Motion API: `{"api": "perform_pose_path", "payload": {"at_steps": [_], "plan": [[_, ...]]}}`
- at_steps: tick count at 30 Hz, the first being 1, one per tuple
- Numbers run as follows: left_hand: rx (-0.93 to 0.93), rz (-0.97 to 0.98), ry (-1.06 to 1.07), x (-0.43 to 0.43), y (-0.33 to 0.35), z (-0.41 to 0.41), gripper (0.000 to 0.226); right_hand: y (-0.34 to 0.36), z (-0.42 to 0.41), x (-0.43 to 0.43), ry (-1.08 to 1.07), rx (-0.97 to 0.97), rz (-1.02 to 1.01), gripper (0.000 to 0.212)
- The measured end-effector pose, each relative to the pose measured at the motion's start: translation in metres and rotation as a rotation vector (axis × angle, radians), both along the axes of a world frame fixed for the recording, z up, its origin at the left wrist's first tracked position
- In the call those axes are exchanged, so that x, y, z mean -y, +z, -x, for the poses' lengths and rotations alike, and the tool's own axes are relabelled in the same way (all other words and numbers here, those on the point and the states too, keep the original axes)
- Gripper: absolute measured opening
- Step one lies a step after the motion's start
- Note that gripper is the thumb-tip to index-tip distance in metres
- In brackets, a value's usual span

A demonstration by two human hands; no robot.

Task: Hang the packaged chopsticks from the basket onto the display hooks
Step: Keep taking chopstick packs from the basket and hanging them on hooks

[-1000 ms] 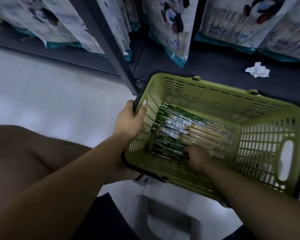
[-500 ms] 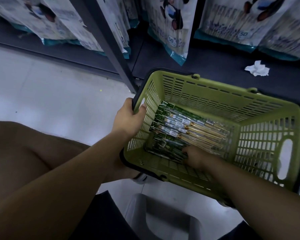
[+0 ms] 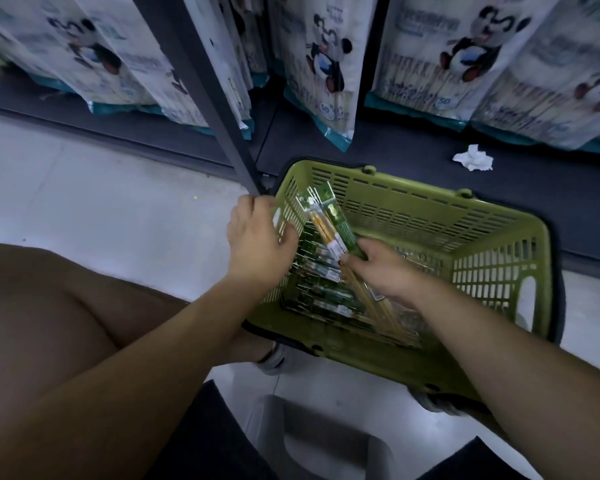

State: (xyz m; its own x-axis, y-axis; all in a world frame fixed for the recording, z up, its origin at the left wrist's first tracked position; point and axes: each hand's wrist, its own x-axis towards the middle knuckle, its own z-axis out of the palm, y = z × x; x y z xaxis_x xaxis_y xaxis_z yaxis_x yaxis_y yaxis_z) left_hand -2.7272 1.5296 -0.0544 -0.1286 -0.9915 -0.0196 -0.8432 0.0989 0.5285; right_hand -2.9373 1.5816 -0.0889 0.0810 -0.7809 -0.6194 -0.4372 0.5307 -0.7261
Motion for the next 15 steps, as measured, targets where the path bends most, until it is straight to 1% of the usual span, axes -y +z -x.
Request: {"api": "perform_pose_path", "payload": {"at_steps": [1, 2, 4, 5, 6, 7, 11, 12, 13, 15], "plan": [[-0.105, -0.099, -0.025, -0.002, 0.004, 0.006, 0.034, 0.012, -0.008, 0.005, -0.037, 0.063, 0.031, 0.01], [-0.254, -0.268, -0.029, -0.004, 0.008, 0.012, 0.03, 0.024, -0.016, 0.008, -0.054, 0.112, 0.067, 0.008], [-0.64, -0.625, 0.049, -0.007, 0.015, 0.022, 0.024, 0.039, -0.031, 0.012, -0.041, 0.173, 0.139, 0.012], [-0.786, -0.715, 0.111, -0.008, 0.016, 0.025, 0.022, 0.042, -0.038, 0.012, -0.035, 0.194, 0.143, 0.014], [-0.858, -0.742, 0.16, -0.006, 0.016, 0.026, 0.02, 0.043, -0.044, 0.012, -0.042, 0.219, 0.128, 0.016], [-0.884, -0.738, 0.192, -0.004, 0.017, 0.025, 0.018, 0.042, -0.047, 0.011, -0.058, 0.245, 0.109, 0.018], [-0.953, -0.68, 0.34, 0.012, 0.023, 0.017, 0.032, 0.028, -0.043, 0.006, -0.053, 0.35, -0.027, 0.018], [-0.978, -0.647, 0.368, 0.018, 0.023, 0.012, 0.03, 0.021, -0.038, 0.004, -0.022, 0.322, -0.044, 0.021], [-1.005, -0.621, 0.384, 0.023, 0.023, 0.006, 0.026, 0.013, -0.031, 0.0, 0.024, 0.243, -0.045, 0.025], [-0.997, -0.609, 0.398, 0.029, 0.023, -0.005, 0.02, -0.011, -0.019, -0.01, 0.142, 0.021, -0.051, 0.03]]}}
